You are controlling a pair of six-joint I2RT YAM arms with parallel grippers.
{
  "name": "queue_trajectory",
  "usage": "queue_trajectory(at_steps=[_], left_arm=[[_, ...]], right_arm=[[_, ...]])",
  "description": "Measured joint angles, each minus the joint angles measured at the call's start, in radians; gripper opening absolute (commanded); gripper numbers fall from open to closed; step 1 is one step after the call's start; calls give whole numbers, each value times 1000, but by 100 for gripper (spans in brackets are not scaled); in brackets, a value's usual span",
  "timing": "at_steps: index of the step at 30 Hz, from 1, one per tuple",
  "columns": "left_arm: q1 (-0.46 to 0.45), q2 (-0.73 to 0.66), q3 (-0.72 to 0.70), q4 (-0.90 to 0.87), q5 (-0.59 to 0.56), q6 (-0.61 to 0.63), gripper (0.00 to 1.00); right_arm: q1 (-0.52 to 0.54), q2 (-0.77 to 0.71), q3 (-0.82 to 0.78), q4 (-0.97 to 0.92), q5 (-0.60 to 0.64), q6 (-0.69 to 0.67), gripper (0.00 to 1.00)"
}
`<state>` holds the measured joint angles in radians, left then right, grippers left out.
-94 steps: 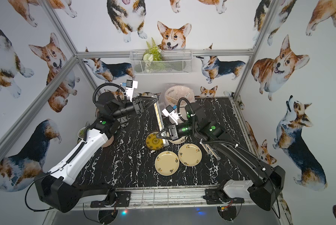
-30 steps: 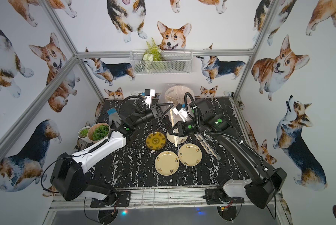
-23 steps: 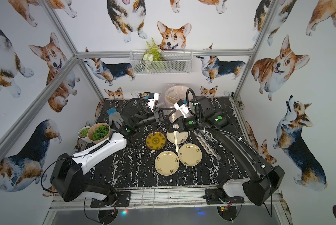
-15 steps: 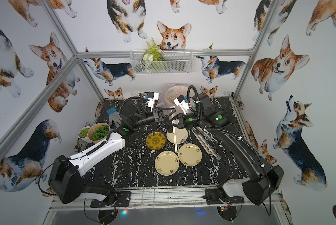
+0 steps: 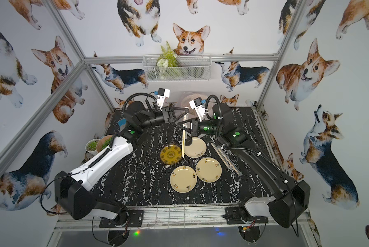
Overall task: Remove the packaging of disposable chopsticks
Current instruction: Remove the packet bag from the disposable chopsticks.
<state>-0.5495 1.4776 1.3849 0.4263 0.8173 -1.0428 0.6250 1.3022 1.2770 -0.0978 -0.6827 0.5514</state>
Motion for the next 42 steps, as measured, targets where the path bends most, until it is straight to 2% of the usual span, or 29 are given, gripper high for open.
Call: queue_trajectory(at_steps=[4,8,15,18,24,32,40,42], left_arm=[[62,3,51,116,26,-90,55],[95,-36,-3,156,65,-116,55],[94,-170,-265,98,180,56,51],[62,-193,-325,100,226,102,51],[6,-176,-315,100,288,170,41],[-7,-163,-306,62,332,219,50],[-8,-193,-317,-45,318,325,51],[-8,-193,-318,-65,315,339,48]], right_arm=[[11,-21,-74,-5,51,24,0],[6,-64,-76,-5,76,22,0],[-56,-68,36,-17,79,23,0],[-56,-66,78,-19,67,22,0],[-58,-39,80,11,22,60,0],[-55,-44,71,41,6,92,0],[-49,-50,70,41,28,95,0],[-49,-53,63,40,36,95,0]])
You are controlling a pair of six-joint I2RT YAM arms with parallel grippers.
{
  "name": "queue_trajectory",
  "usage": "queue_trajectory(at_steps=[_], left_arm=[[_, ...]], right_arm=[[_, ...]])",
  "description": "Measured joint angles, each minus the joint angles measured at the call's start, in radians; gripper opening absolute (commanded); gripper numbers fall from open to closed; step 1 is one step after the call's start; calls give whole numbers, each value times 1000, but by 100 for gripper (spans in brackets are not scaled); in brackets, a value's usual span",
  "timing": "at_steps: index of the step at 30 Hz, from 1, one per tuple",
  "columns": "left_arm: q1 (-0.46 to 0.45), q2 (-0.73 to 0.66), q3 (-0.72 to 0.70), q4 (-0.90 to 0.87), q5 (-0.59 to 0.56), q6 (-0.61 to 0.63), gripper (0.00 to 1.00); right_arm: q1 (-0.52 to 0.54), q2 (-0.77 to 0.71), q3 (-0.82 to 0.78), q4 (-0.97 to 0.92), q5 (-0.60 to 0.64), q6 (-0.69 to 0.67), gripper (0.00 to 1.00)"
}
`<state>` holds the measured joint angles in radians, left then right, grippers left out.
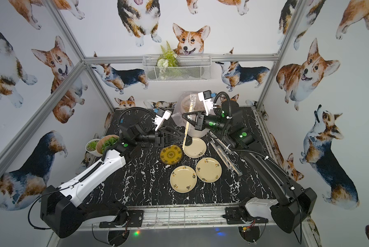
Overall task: Remove the packaging of disposable chopsticks
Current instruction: Remove the packet bag from the disposable chopsticks.
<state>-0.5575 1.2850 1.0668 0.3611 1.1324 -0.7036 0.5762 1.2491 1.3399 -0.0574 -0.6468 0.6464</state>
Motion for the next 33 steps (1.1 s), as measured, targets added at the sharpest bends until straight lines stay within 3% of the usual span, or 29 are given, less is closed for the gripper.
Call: queue_trajectory(at_steps=[11,15,19,21,25,27,31,33], left_arm=[[-4,37,-12,-39,-12,12,19],[-4,42,-5,-38,-2,12,40],[-5,40,-5,-43,-12,4,43],[-5,37,-5,-35,-11,-10,42],[-8,36,7,-9,-4,-37,23],[-11,35,14,1,0,-45,22],[-13,35,26,2,7,-52,31],[-13,34,32,-6,10,-51,23]], right_arm=[[5,-11,-19,24,-9,21,0],[5,-8,-21,27,-9,30,0],[6,-10,-28,52,-16,40,0],[6,-10,-31,52,-18,43,0],[7,-2,-31,53,-20,54,0],[11,3,-31,53,-20,58,0],[11,9,-24,60,-27,62,0],[11,11,-23,60,-27,63,0]])
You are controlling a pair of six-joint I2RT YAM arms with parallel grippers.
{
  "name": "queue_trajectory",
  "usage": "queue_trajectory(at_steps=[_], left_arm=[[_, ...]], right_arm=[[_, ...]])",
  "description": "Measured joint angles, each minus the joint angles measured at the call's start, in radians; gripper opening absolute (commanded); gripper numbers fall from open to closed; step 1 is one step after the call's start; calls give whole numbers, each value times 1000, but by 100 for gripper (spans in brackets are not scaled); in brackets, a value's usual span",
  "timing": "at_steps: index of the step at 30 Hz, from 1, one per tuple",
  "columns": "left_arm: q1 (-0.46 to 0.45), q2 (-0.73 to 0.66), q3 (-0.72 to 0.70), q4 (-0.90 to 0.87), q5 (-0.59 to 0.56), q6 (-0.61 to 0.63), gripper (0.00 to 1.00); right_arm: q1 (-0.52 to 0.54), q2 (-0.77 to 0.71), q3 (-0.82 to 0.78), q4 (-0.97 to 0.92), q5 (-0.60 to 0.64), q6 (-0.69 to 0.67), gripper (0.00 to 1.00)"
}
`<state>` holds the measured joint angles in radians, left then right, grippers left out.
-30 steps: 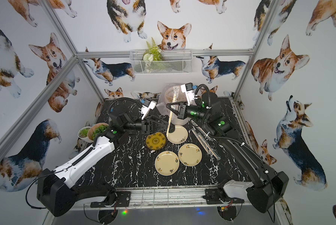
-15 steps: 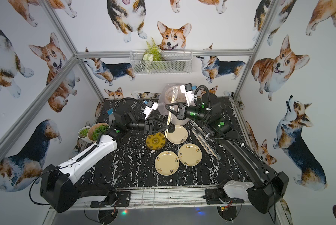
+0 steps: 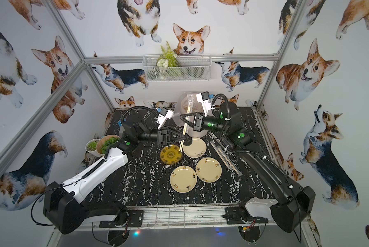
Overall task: Remove the packaging of disposable chopsticks
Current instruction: Remove the packet bag from the disposable chopsticks.
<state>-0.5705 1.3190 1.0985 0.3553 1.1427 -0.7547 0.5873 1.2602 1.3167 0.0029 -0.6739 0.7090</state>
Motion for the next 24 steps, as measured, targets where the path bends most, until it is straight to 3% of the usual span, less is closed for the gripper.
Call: queue_trajectory(at_steps=[3,7,8,11,12,13,19,24], left_arm=[[0,0,8,-28,-6,20,0],[1,0,16,-64,-20,41,0],[1,0,16,-70,-21,47,0],[1,-3,16,-92,-31,71,0],[1,-4,16,-101,-30,80,0],[1,-5,15,-109,-31,87,0],[1,-16,8,-171,-21,145,0],[1,-33,-3,-222,-3,187,0]], right_arm=[[0,5,6,1,-8,5,0],[1,5,8,7,-7,-2,1],[1,5,8,6,-6,-4,11],[1,4,8,-2,1,-7,53],[0,3,8,-4,3,-11,61],[-2,1,8,-7,12,-24,62],[-53,-33,11,-16,22,-58,60],[-70,-25,60,-76,41,-114,42]])
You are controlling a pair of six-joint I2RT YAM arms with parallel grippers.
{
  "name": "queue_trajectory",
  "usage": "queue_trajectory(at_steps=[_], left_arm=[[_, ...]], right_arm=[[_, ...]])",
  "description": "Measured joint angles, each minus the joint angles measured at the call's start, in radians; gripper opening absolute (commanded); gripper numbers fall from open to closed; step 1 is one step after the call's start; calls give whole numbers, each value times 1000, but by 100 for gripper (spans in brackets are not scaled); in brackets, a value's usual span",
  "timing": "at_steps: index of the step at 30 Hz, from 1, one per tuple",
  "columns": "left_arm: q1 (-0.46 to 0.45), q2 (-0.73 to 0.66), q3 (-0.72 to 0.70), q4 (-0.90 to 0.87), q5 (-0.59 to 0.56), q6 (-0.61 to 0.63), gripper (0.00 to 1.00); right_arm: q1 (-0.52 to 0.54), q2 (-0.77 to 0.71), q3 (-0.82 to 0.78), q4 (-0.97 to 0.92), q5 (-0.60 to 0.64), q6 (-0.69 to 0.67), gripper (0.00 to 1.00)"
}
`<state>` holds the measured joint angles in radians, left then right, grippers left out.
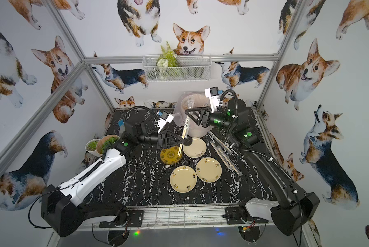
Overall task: Remove the packaging of disposable chopsticks
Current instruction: Remove the packet bag from the disposable chopsticks, then place the packet bag in the trash bin.
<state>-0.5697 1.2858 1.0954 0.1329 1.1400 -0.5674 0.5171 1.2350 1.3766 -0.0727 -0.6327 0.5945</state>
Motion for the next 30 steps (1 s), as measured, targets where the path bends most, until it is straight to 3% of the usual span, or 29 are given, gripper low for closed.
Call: queue_trajectory(at_steps=[4,6,10,19,30], left_arm=[[0,-15,-2,-51,7,42,0],[0,-18,-3,-82,6,64,0],[0,-19,-10,-125,6,94,0],[0,-8,-21,-193,1,157,0],[0,-22,-75,-260,-27,206,0]], right_arm=[[0,8,32,-36,4,-47,22],[0,11,42,-45,3,-59,18],[0,14,57,-70,5,-89,0],[0,21,135,-169,66,-176,0],[-43,137,357,-254,278,-341,0]])
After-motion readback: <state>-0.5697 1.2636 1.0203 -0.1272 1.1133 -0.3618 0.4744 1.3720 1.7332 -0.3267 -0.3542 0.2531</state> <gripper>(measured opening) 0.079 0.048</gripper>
